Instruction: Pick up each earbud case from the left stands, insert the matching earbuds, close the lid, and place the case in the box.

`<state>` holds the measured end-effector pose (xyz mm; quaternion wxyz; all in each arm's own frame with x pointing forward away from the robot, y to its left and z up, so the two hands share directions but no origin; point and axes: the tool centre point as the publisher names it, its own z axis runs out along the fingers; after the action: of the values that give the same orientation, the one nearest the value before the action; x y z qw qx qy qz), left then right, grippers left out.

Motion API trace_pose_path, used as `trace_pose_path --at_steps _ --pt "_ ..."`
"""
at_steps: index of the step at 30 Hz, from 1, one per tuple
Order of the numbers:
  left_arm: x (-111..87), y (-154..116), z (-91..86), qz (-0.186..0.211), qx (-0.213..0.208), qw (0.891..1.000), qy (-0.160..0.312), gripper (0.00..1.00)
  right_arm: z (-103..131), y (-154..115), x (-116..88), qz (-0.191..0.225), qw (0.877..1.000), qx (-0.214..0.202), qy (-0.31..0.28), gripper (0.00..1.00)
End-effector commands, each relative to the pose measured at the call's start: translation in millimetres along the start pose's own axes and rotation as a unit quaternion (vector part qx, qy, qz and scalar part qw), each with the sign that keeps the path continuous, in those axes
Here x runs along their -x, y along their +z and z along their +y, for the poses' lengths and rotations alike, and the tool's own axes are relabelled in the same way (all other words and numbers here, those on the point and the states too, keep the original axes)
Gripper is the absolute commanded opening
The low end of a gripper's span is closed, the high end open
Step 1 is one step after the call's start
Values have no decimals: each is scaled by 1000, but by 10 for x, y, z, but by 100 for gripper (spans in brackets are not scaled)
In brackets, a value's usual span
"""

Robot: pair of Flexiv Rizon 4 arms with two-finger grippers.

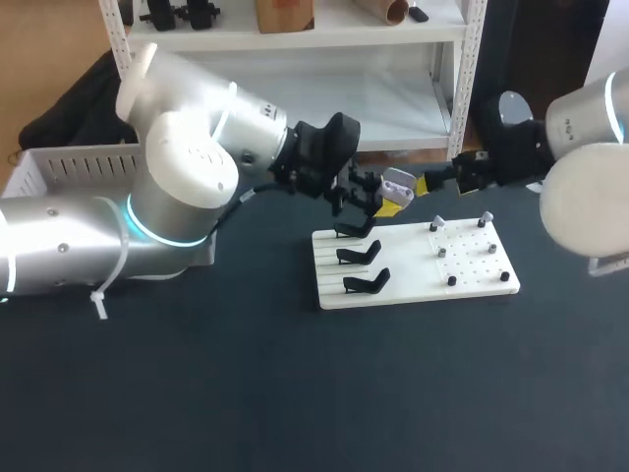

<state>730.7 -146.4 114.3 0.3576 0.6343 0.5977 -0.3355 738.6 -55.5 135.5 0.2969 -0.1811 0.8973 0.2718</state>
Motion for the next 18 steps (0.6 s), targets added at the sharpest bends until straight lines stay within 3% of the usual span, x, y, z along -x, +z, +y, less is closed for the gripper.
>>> trace_pose_path --at_steps 1,10,18 --pt "-6 -98 18 -51 1 999 -9 0 -21 -200 -51 17 998 -57 -15 100" --pt "155 -362 110 -125 24 990 -57 0 -271 -396 -160 51 992 -115 -22 100" --pt "168 -383 116 -126 23 990 -57 0 -419 -420 -296 73 989 -132 -5 100"
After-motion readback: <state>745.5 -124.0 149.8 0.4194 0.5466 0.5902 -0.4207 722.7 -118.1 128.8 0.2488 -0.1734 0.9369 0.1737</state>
